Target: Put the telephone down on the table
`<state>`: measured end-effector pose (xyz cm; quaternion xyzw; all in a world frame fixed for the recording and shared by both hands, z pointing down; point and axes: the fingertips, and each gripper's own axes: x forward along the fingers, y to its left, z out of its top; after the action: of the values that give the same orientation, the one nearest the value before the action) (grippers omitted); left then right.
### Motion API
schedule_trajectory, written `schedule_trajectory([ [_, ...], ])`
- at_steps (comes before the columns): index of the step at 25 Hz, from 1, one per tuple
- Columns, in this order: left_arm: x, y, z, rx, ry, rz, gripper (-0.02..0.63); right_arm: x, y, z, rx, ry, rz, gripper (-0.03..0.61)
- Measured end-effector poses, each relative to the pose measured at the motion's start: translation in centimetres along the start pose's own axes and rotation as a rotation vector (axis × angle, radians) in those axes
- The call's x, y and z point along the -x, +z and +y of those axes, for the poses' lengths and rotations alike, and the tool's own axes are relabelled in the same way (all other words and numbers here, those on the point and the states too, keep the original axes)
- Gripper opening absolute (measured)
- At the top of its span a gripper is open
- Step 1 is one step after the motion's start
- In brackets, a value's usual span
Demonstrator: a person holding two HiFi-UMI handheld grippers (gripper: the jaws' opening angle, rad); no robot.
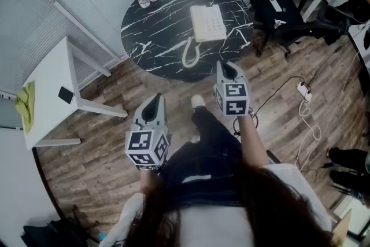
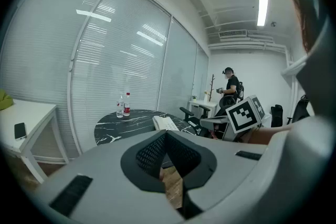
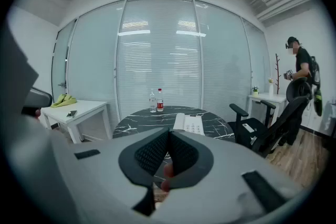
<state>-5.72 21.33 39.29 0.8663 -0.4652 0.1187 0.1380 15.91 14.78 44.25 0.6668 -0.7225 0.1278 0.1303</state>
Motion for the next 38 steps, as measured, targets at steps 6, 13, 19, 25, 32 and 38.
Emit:
schedule_trajectory([
  [6,-1.4,0.1,-0.1,-0.002,-0.008,0.005,-0.001,-1.0,-0.1,-0.6,0.002,-0.002,0.011,0.000],
  [13,-3.0,0.7,0.4,-0.004,-0.021,0.007,0.000,-2.5,-0.1,-1.2,-0.012,-0.010,0.025,0.000],
  [19,-4.7,1.3,0.9,-0.010,-0.038,0.015,0.000,-4.3,-0.1,-1.5,-0.020,-0.015,0.046,0.000],
  [25,-6.5,1.6,1.6,-0.012,-0.047,0.024,0.000,-6.3,-0.1,-2.1,-0.025,-0.033,0.064,0.000],
  [32,-8.9,2.4,2.7,-0.015,-0.059,0.036,0.000,-8.9,0.1,-2.6,-0.001,-0.048,0.087,0.000],
  [38,-10.8,3.2,3.8,-0.017,-0.070,0.045,0.000,-11.1,0.5,-2.8,0.022,-0.066,0.102,0.000],
])
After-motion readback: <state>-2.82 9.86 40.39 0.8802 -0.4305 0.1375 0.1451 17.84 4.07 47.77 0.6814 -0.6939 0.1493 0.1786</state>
